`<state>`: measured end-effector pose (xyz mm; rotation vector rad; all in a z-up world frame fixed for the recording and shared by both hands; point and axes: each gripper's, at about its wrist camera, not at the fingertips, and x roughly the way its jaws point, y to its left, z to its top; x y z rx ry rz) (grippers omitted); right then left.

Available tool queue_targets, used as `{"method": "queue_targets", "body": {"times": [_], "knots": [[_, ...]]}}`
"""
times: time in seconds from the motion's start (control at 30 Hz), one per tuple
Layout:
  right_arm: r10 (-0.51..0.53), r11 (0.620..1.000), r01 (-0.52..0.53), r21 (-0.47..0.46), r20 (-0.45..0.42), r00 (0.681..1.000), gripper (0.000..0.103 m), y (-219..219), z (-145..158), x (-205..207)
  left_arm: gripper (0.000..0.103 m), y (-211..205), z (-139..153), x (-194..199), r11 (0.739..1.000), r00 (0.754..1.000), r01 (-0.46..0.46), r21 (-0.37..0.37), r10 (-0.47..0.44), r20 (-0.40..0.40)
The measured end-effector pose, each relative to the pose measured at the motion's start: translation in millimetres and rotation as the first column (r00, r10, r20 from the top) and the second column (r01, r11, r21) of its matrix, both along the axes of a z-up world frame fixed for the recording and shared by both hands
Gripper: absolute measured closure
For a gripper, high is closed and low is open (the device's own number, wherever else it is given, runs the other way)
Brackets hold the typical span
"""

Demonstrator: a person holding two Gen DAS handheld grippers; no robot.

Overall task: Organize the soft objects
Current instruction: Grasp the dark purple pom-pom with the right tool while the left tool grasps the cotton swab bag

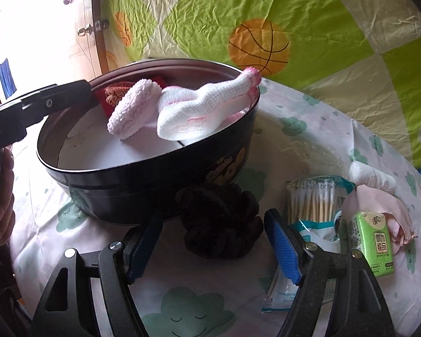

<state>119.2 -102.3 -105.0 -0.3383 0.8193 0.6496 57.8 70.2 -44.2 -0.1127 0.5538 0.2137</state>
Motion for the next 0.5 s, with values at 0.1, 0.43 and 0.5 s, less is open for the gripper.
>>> {"method": "queue_targets", "body": {"times": [0.1,0.43,0.5], "knots": [[-0.003,1.000,0.003,0.009,-0.020,1.000,0.063,-2.6,-1.2,2.8,0.006,-4.8,1.2,-0.4,1.000,1.000,0.011,0.009,-0.011,0.000],[-0.066,0.978,0.049,0.204,0.080,0.995,0.071,-40.1,27.8,-6.5,0.006,-43.5,9.1,2.2,0.996,0.998,0.066,0.052,-0.066,0.002],[-0.128,0.964,0.095,0.249,0.120,0.984,0.071,-58.9,37.8,-7.7,0.006,-56.2,10.2,3.5,0.994,0.996,0.085,0.063,-0.085,0.004]]}}
